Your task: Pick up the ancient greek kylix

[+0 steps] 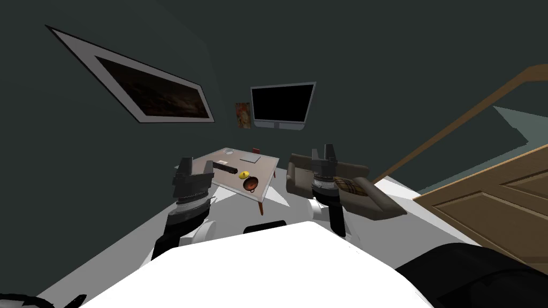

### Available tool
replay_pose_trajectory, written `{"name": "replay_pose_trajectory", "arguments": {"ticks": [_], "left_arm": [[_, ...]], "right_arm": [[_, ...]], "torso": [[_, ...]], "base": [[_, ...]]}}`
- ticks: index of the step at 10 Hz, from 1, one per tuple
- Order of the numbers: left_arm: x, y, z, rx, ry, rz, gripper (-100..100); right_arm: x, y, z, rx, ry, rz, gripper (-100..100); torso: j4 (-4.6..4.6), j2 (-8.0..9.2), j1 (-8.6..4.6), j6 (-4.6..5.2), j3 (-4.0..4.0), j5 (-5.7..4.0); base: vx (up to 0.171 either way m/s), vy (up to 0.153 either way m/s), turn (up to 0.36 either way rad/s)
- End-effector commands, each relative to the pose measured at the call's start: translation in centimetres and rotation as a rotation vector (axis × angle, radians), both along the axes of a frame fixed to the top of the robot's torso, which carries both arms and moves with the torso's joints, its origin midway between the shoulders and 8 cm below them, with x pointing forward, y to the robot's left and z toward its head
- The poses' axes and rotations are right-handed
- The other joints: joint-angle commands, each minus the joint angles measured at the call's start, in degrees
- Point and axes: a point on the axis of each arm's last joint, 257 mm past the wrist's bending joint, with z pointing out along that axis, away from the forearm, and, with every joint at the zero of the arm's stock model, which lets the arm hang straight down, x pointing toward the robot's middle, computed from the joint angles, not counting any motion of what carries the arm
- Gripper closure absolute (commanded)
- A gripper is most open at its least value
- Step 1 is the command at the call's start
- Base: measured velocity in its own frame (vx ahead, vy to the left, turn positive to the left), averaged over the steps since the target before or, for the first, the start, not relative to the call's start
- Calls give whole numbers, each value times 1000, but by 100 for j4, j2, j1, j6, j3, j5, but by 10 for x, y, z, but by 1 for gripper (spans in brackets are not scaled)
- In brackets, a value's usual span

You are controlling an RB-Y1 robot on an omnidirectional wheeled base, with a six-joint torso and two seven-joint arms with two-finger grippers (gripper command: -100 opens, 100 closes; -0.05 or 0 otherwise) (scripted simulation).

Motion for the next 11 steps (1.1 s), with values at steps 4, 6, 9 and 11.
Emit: {"name": "replay_pose_trajectory", "arguments": {"ticks": [4,6,9,11], "left_arm": [[30,-11,-38,47,127,-62,-100],[47,-13,-63,51,205,-82,-100],[66,-15,-93,48,296,-100,-100],[75,-16,-110,44,346,-107,-100]], "right_arm": [[0,0,0,0,0,0,0],[0,0,0,0,0,0,0],[0,0,0,0,0,0,0],[0,0,0,0,0,0,0]], "torso": [[3,14,14,0,8,3],[3,15,12,1,9,3],[5,20,18,0,12,4],[2,11,13,0,6,3]], "base": [[-34,25,-38],[-50,31,-59],[-50,38,-48],[-25,25,-33]]}}
